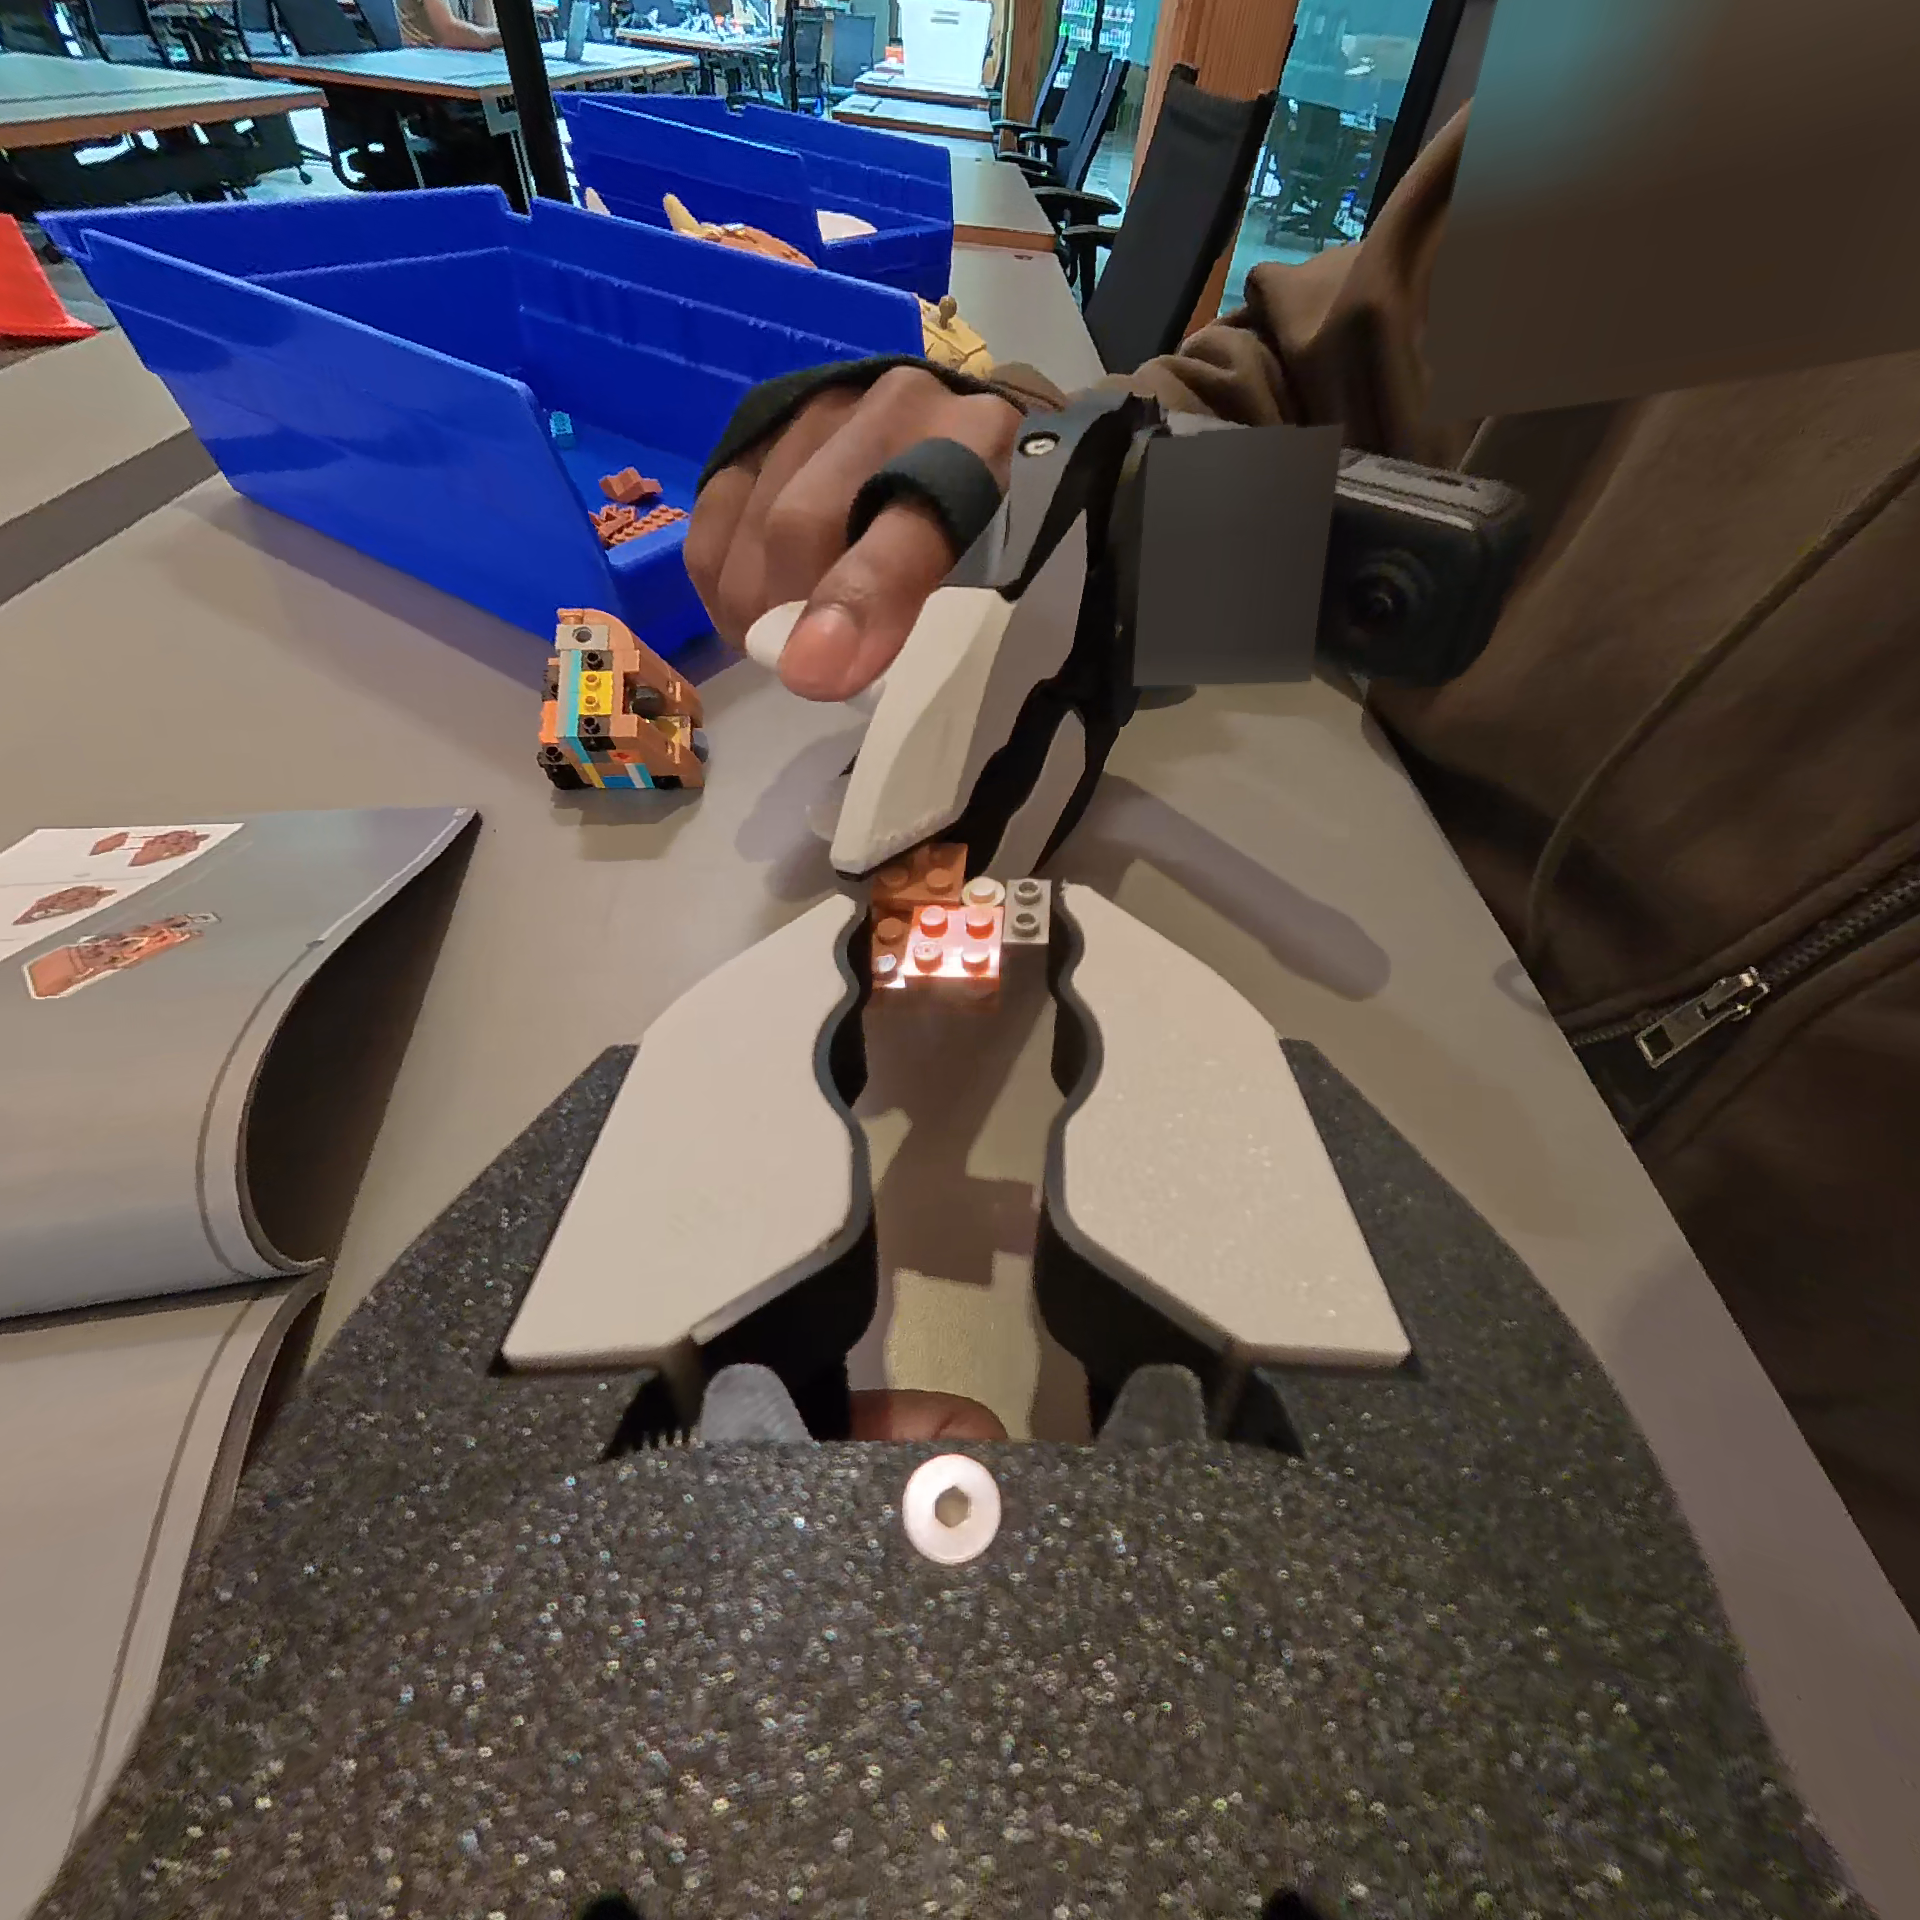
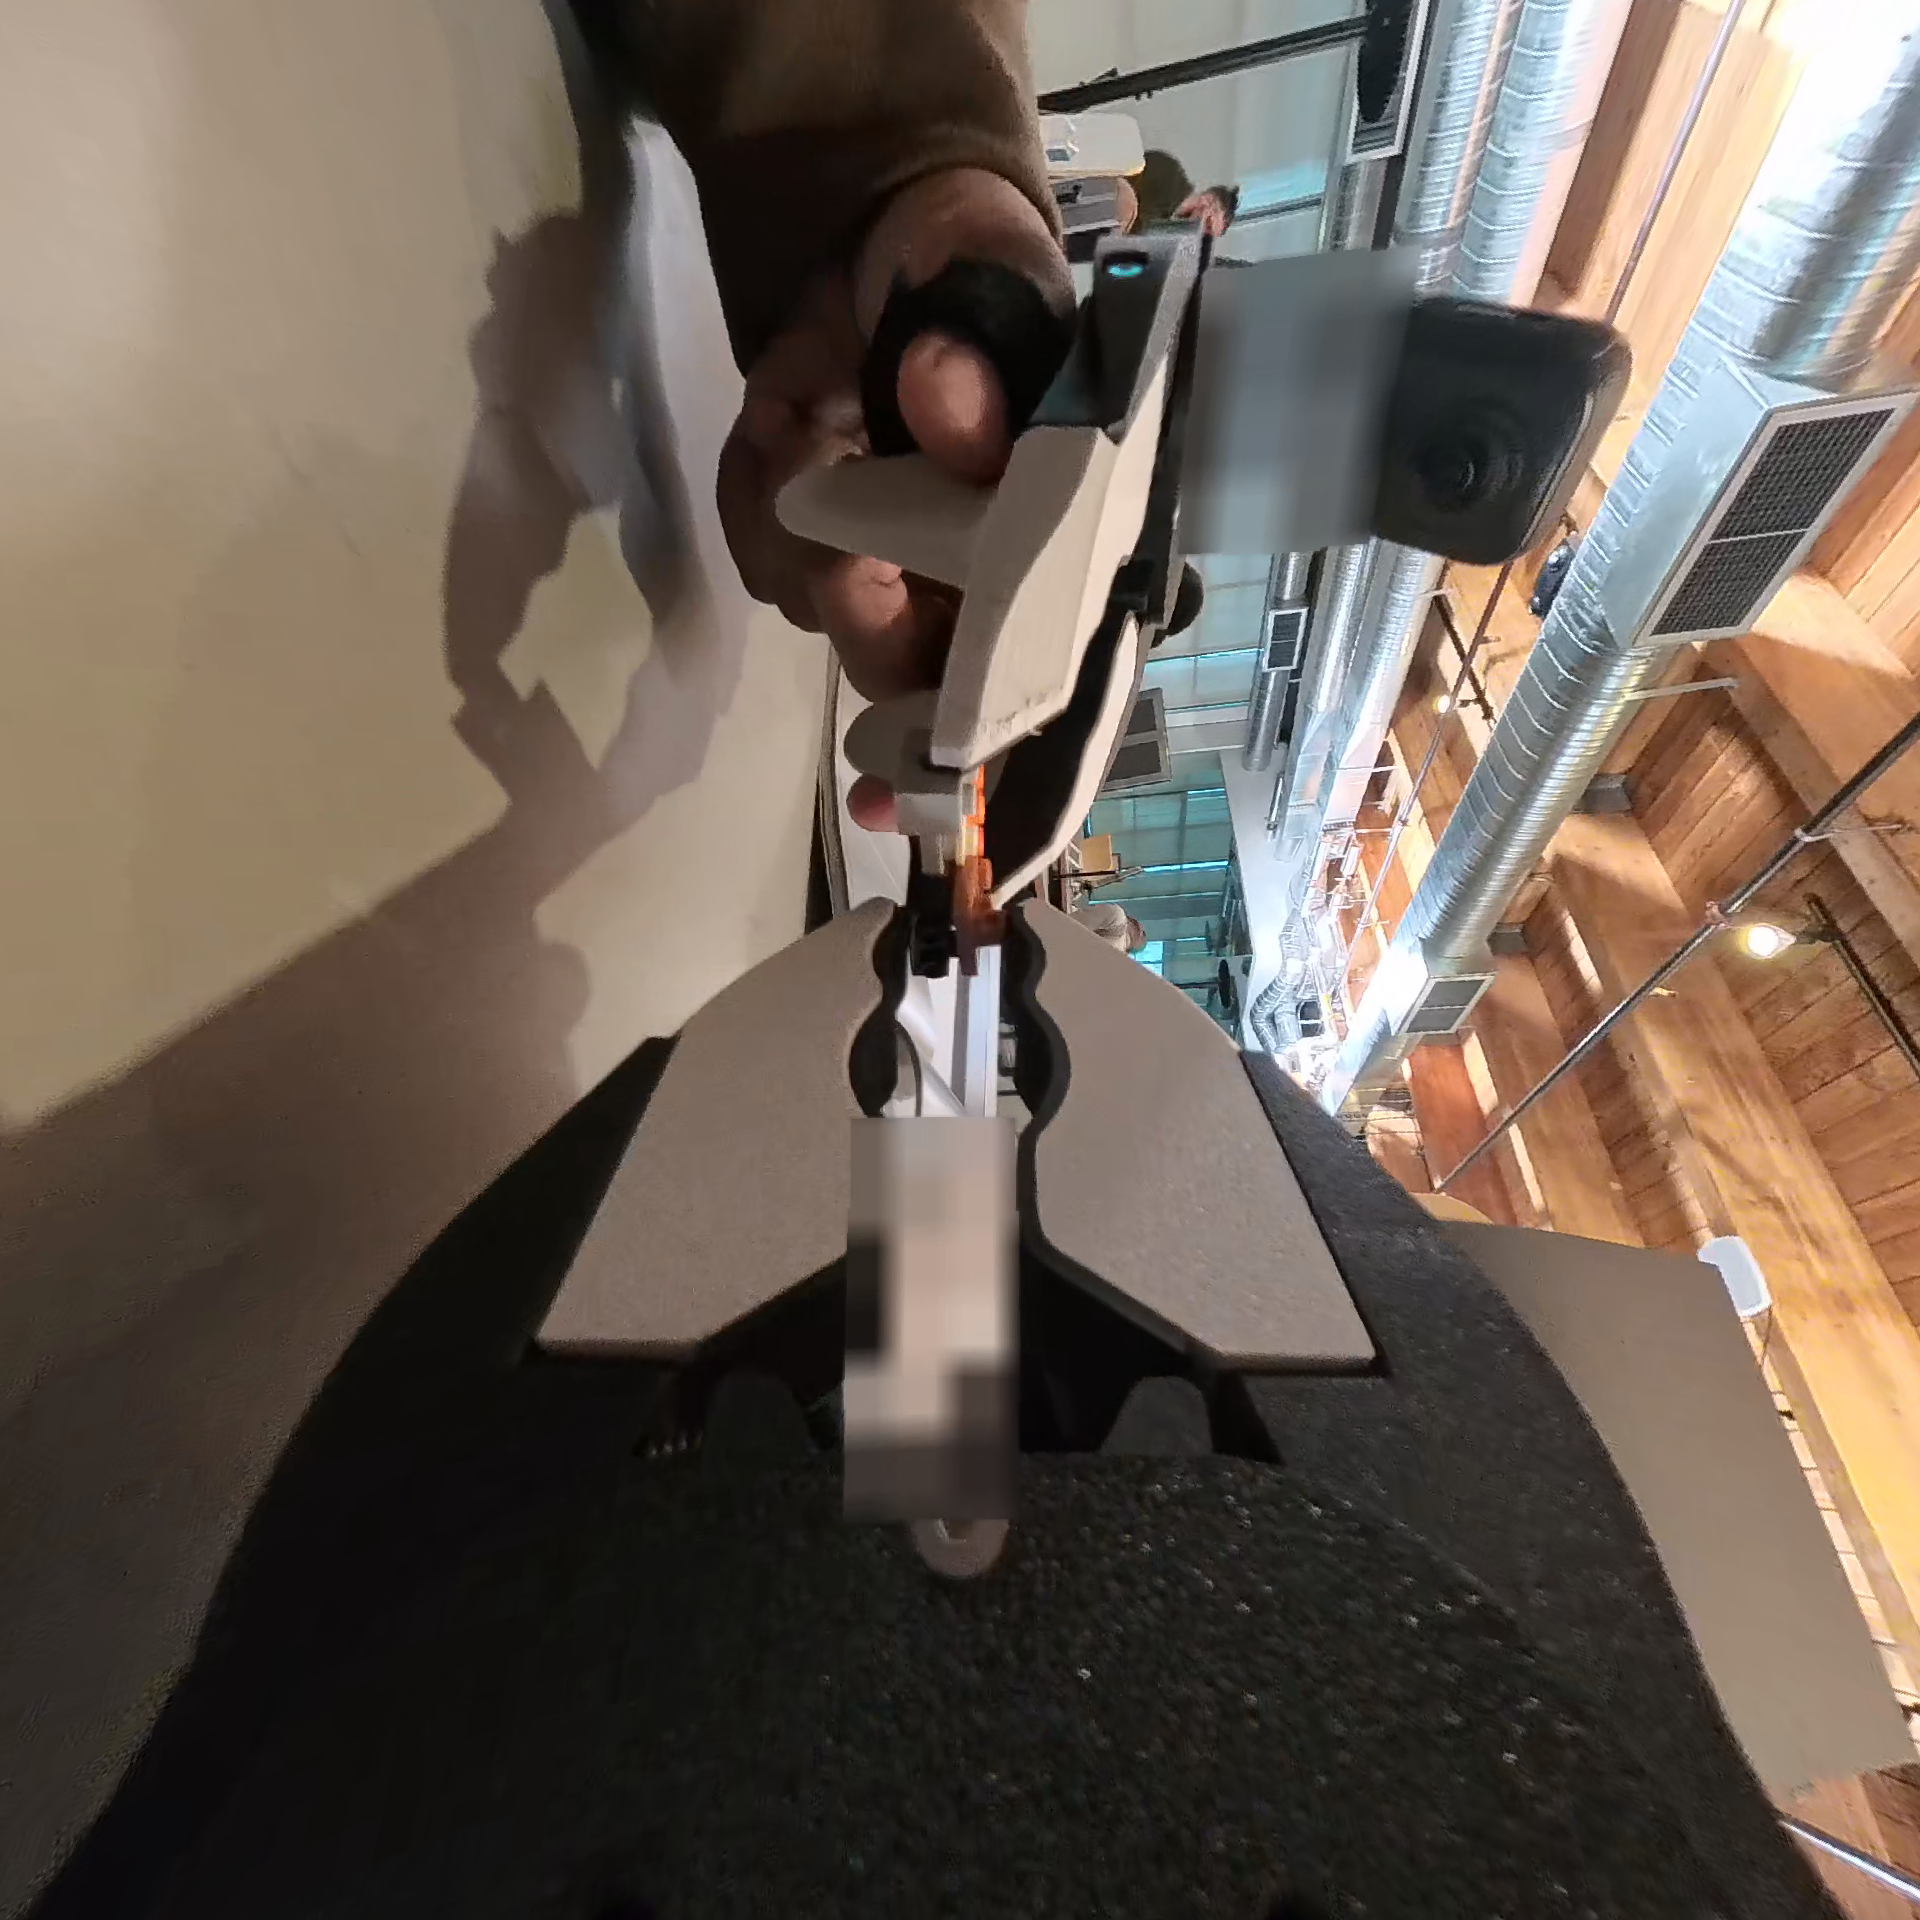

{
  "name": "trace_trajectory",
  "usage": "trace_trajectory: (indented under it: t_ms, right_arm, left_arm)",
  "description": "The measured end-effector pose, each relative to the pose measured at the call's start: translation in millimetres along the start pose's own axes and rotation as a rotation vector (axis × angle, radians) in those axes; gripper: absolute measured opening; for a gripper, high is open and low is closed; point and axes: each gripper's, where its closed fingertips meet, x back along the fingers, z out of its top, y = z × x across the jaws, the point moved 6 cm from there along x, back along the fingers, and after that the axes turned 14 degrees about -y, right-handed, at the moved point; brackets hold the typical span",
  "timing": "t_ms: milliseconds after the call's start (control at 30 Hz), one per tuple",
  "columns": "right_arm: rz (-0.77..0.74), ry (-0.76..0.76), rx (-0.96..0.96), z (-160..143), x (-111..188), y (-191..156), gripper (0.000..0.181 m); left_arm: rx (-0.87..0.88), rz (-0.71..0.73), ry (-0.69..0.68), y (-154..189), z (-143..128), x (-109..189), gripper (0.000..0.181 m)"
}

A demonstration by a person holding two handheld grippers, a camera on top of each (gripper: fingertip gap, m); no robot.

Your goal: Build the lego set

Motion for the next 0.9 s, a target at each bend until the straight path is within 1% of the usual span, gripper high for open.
trace_trajectory:
  t_ms: [100,567,833,900]
  right_arm:
    - [-0.002,0.002,-0.008,0.0,0.9,1.4,0.017]
    - [0.095,0.026,-0.071,-0.5,5.3,4.4,0.016]
    - [0.093,0.021,-0.102,-1.8,4.9,7.1,0.016]
    - [0.093,0.023,-0.132,-2.6,5.0,9.4,0.016]
  left_arm:
    - [0.024,-0.013,0.012,-0.4,1.1,0.2,0.032]
    - [0.061,-0.059,0.033,1.8,3.2,-2.8,0.031]
    - [0.080,-0.067,0.064,0.7,3.8,-1.9,0.032]
    - [0.067,-0.050,0.082,0.3,5.4,0.9,0.036]
